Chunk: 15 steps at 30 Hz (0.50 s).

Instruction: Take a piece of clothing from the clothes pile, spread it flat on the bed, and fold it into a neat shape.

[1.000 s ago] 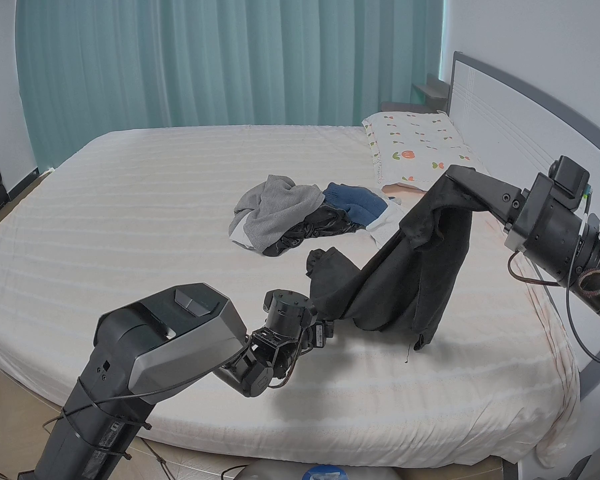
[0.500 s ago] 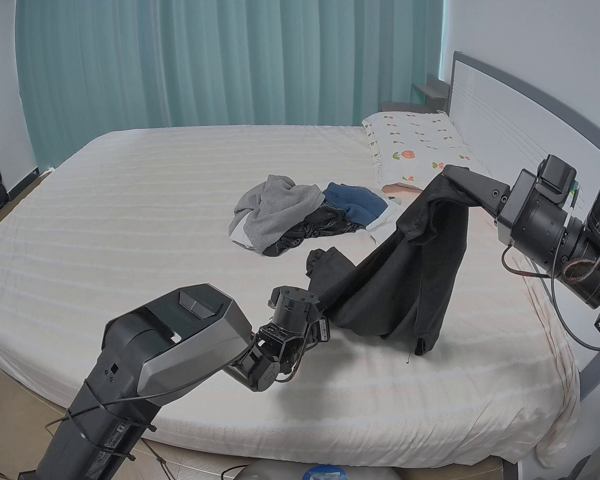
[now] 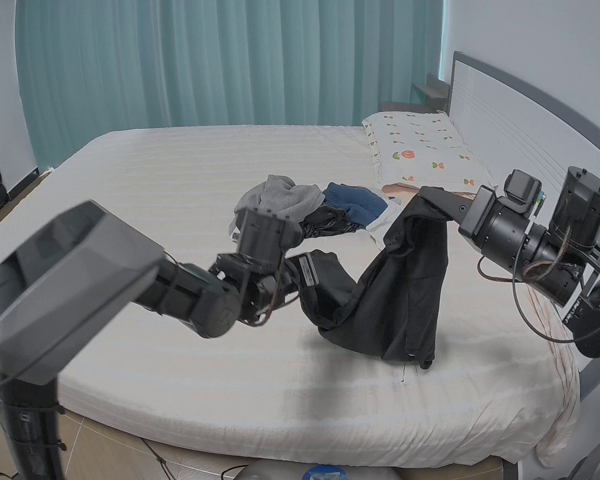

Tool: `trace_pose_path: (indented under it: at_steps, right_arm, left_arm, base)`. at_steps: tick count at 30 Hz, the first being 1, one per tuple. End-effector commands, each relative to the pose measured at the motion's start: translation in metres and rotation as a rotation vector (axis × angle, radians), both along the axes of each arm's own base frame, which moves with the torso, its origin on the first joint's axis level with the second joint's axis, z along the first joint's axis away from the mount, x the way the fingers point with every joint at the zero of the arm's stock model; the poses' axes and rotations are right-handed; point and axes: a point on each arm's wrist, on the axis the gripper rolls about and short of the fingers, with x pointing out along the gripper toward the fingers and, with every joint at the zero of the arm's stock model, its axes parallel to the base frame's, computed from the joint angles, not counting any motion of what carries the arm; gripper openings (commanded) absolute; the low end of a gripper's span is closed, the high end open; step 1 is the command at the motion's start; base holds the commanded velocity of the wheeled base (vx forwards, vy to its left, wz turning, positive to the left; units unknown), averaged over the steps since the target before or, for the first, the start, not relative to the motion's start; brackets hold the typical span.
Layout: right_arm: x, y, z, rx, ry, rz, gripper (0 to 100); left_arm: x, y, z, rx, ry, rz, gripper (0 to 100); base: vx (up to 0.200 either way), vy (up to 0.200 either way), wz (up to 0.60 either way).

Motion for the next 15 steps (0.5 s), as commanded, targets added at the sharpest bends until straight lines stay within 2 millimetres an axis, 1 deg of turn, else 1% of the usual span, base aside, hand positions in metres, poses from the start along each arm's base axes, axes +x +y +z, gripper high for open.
trace_pose_path:
  at_steps: [1,4,5,6,7,8,9,10,12,13,14,15]
  right_arm:
    - [0.044,0.008,0.021,0.035,-0.090,-0.125,0]
    - [0.050,-0.003,0.052,0.083,-0.187,-0.173,0]
    - [0.050,-0.004,0.053,0.083,-0.191,-0.178,0]
    - [0.052,-0.014,0.062,0.104,-0.219,-0.221,0]
    - [0.052,-0.014,0.062,0.104,-0.219,-0.221,0]
    - [0.055,-0.021,0.060,0.111,-0.213,-0.265,0]
    - [0.057,-0.023,0.055,0.107,-0.196,-0.280,0]
    - [0.058,-0.024,0.046,0.100,-0.165,-0.288,0]
    - [0.058,-0.026,0.018,0.082,-0.068,-0.279,0]
    - [0.058,-0.027,0.014,0.080,-0.051,-0.279,0]
    - [0.056,-0.027,-0.004,0.079,0.013,-0.276,0]
    - [0.056,-0.027,-0.008,0.078,0.026,-0.276,0]
  left_arm:
    - [-0.028,0.037,0.112,-0.161,-0.171,0.020,0]
    - [-0.029,0.056,0.131,-0.155,-0.189,0.057,0]
    - [-0.029,0.057,0.131,-0.153,-0.187,0.060,0]
    - [-0.033,0.066,0.139,-0.160,-0.176,0.066,0]
    - [-0.033,0.066,0.139,-0.160,-0.176,0.066,0]
    - [-0.038,0.073,0.140,-0.161,-0.162,0.066,0]
    - [-0.039,0.074,0.136,-0.166,-0.147,0.072,0]
    - [-0.039,0.075,0.130,-0.179,-0.126,0.081,0]
    - [-0.041,0.076,0.117,-0.196,-0.078,0.094,0]
    - [-0.042,0.076,0.116,-0.198,-0.073,0.094,0]
    - [-0.042,0.076,0.104,-0.198,-0.037,0.107,0]
    - [-0.042,0.076,0.102,-0.200,-0.029,0.110,0]
  base:
    - [0.000,0.000,0.00]
    - [0.000,0.000,0.00]
    - [0.000,0.000,0.00]
    - [0.000,0.000,0.00]
    - [0.000,0.000,0.00]
    - [0.000,0.000,0.00]
    - [0.000,0.000,0.00]
    - [0.000,0.000,0.00]
    - [0.000,0.000,0.00]
    - [0.000,0.000,0.00]
    - [0.000,0.000,0.00]
    - [0.000,0.000,0.00]
